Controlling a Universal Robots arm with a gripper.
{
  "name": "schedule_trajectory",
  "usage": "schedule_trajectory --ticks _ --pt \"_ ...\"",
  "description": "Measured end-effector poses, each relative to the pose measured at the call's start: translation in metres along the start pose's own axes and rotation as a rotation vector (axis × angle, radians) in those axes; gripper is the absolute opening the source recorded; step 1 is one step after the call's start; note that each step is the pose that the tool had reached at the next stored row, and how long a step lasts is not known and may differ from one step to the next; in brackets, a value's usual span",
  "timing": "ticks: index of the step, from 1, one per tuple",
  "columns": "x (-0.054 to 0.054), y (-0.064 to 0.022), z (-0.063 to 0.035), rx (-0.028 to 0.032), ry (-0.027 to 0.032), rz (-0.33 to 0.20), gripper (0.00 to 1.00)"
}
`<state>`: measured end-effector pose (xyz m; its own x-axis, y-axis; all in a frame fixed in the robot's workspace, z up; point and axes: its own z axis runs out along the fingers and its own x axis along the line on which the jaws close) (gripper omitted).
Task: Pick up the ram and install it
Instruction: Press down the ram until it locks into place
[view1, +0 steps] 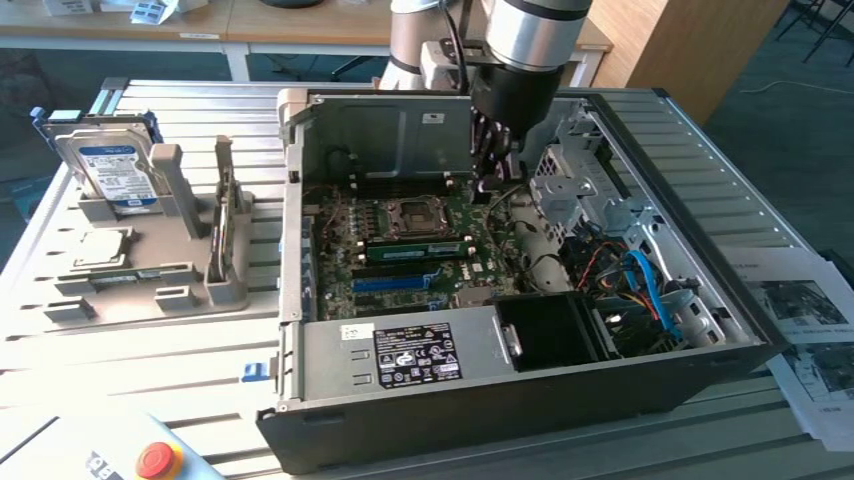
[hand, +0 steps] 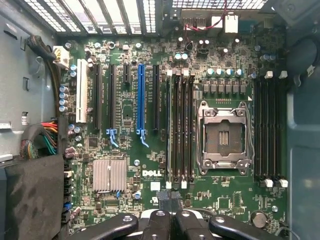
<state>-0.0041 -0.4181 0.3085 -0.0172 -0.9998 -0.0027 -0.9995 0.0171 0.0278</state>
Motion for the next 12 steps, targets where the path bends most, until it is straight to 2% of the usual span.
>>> schedule_trajectory --ticks 12 --pt "0.000 -0.0006 0.0204 0.0000 0.0002 0.000 0.10"
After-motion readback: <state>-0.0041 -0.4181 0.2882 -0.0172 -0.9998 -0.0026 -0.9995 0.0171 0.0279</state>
